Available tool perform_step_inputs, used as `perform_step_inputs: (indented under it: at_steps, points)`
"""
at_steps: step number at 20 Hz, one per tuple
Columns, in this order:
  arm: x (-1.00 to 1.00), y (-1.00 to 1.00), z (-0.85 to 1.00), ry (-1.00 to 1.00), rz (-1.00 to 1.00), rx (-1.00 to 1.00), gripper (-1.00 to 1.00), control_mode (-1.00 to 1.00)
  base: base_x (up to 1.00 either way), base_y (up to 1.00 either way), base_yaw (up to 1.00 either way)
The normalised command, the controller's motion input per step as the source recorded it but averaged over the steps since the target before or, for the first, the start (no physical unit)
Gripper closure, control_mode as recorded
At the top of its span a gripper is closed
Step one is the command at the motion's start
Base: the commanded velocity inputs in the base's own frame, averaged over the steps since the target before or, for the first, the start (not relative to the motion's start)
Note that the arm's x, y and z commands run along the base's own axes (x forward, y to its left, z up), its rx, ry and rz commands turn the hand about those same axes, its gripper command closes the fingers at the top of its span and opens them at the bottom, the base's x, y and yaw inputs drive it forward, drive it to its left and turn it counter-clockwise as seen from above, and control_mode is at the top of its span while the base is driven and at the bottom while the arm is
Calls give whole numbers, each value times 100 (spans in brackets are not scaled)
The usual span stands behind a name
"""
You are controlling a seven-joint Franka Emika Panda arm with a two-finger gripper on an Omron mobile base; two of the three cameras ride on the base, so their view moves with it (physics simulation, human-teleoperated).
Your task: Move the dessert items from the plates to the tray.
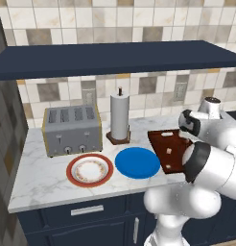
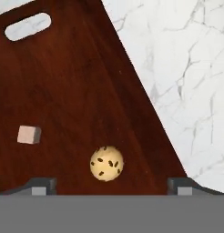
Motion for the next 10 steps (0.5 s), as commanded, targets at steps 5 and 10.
perform_step_inputs:
  at_steps: [5, 10]
  points:
    - [-100, -25, 97, -40, 0, 6, -100, -100, 0, 0, 0]
    - [-100, -28, 100, -45, 0, 10, -100, -100, 0, 0, 0]
